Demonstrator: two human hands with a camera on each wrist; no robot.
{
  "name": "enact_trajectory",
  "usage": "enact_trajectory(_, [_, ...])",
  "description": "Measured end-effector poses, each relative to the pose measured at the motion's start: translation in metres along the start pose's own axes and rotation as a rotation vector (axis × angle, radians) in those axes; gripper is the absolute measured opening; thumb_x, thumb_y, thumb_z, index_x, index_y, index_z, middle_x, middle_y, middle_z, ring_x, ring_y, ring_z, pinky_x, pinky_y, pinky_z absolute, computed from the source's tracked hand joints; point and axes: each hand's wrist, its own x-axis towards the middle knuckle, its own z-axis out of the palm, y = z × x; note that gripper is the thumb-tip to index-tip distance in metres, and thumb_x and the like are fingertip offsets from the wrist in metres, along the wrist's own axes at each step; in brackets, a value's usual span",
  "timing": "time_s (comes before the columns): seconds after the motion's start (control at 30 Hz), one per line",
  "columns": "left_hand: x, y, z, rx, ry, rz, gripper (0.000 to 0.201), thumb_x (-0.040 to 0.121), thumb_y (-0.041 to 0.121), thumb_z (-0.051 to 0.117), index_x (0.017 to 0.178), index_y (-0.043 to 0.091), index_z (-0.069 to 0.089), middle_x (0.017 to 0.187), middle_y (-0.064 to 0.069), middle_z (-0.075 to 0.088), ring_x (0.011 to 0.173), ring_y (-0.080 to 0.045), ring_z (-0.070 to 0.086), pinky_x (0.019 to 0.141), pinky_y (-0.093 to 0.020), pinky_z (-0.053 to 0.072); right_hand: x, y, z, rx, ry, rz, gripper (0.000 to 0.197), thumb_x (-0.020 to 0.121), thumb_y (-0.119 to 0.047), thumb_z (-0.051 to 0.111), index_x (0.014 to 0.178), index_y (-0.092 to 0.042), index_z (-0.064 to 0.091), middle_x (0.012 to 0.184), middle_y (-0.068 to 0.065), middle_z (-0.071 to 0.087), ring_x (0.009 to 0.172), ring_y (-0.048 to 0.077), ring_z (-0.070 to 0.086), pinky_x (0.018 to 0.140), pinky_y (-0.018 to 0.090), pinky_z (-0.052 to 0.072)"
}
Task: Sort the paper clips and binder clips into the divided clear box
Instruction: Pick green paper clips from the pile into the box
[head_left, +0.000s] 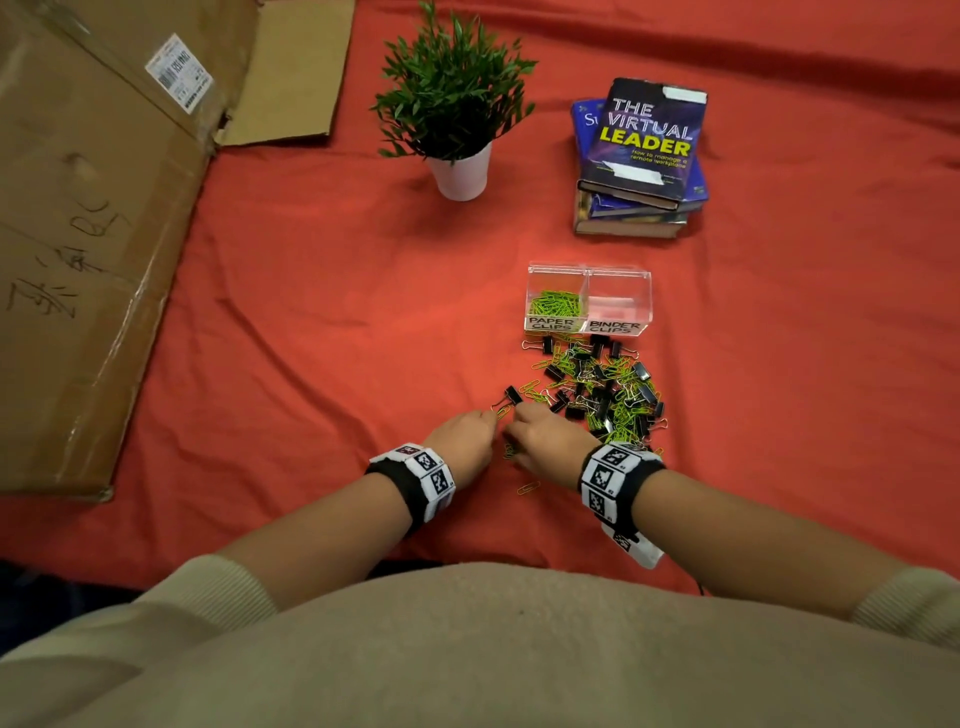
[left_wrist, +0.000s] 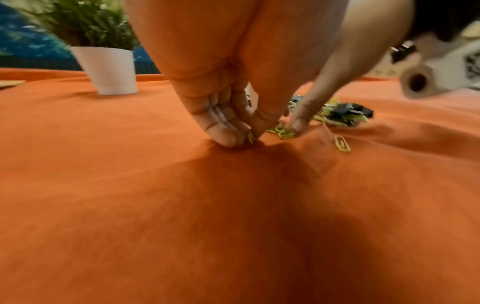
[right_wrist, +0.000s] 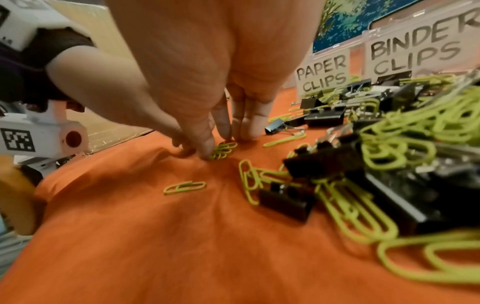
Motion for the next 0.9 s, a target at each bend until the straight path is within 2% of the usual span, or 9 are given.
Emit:
enact_trajectory(0.17, [0.011,-0.011,-0.016,-0.332,0.155,-0.106,0.025,0.091,0.007,0.049,0.115,0.006,0.057,0.109,-0.016,0.062,0.106,-0.030,0.055,0.095,-0.032,0.038,-0.002,-0.004,0.011,-0.035,-0.002,0.020,0.026,0.091,-0.009,0.047,0.109,0.004,0.059,0.111,0.019,0.051,0.108,0.032,0.050,0.084,0.040,0.045])
enact_trajectory(0.27, [0.017,-0.011,-0.023,-0.419,0.167,-0.118,0.021,0.087,0.002,0.048,0.101,0.006,0.063,0.091,-0.017,0.063,0.098,-0.030,0.056,0.098,-0.033,0.038,-0.005,-0.009,0.014,-0.115,0.026,-0.006,0.022,0.089,-0.006,0.046,0.103,0.004,0.059,0.107,0.020,0.054,0.106,0.034,0.052,0.079,0.041,0.046])
enact_trajectory(0.4, [0.025,-0.006,-0.026,-0.479,0.169,-0.180,0.016,0.090,0.006,0.046,0.093,0.002,0.061,0.095,-0.018,0.064,0.093,-0.032,0.058,0.079,-0.032,0.041,-0.008,-0.011,0.022,-0.133,0.072,0.036,0.023,0.055,-0.008,0.079,0.071,-0.005,0.063,0.074,0.011,0.061,0.071,0.028,0.063,0.050,0.030,0.050])
enact_trajectory(0.5, [0.028,0.002,-0.026,-0.454,0.125,-0.227,0.020,0.093,0.009,0.040,0.097,0.002,0.059,0.098,-0.020,0.066,0.092,-0.034,0.060,0.078,-0.036,0.044,-0.004,-0.010,0.025,-0.039,0.030,0.009,0.018,0.079,-0.003,0.056,0.095,0.003,0.059,0.099,0.021,0.060,0.097,0.036,0.056,0.079,0.043,0.051])
enact_trajectory(0.53, [0.029,0.004,-0.024,-0.415,0.098,-0.227,0.021,0.094,0.012,0.039,0.097,0.003,0.058,0.098,-0.020,0.066,0.092,-0.034,0.060,0.079,-0.038,0.044,-0.004,-0.008,0.023,0.011,0.007,0.038,0.021,0.083,-0.005,0.051,0.102,0.003,0.057,0.107,0.021,0.058,0.104,0.034,0.053,0.088,0.042,0.046])
enact_trajectory(0.6, [0.029,0.007,-0.017,-0.305,0.061,-0.202,0.020,0.094,0.017,0.040,0.096,0.004,0.056,0.098,-0.019,0.065,0.092,-0.036,0.060,0.077,-0.039,0.044,-0.006,-0.003,0.012,0.185,0.008,0.123,0.021,0.085,-0.009,0.051,0.103,-0.003,0.059,0.108,0.015,0.062,0.104,0.030,0.056,0.088,0.035,0.044])
enact_trajectory(0.77, [0.031,0.010,-0.006,-0.062,0.102,-0.119,0.026,0.092,0.026,0.051,0.109,0.007,0.052,0.115,-0.014,0.058,0.111,-0.033,0.052,0.091,-0.040,0.042,-0.018,0.031,-0.027,0.772,0.096,0.393,0.014,0.084,-0.011,0.066,0.098,-0.012,0.069,0.078,0.002,0.067,0.064,0.016,0.060,0.059,0.024,0.053])
enact_trajectory(0.83, [0.031,0.012,-0.007,-0.036,0.117,-0.119,0.028,0.094,0.026,0.051,0.114,0.007,0.050,0.120,-0.013,0.055,0.115,-0.032,0.050,0.093,-0.040,0.041,-0.024,0.044,-0.045,0.975,0.055,0.451,0.016,0.086,-0.008,0.063,0.101,-0.009,0.069,0.079,0.005,0.069,0.061,0.013,0.060,0.058,0.021,0.051])
enact_trajectory(0.9, [0.033,0.014,-0.007,-0.040,0.127,-0.124,0.027,0.095,0.024,0.049,0.115,0.006,0.050,0.120,-0.014,0.056,0.115,-0.032,0.050,0.093,-0.040,0.042,-0.029,0.055,-0.056,1.267,0.050,0.480,0.018,0.089,0.001,0.052,0.102,0.003,0.065,0.072,0.008,0.066,0.064,0.018,0.058,0.064,0.028,0.051])
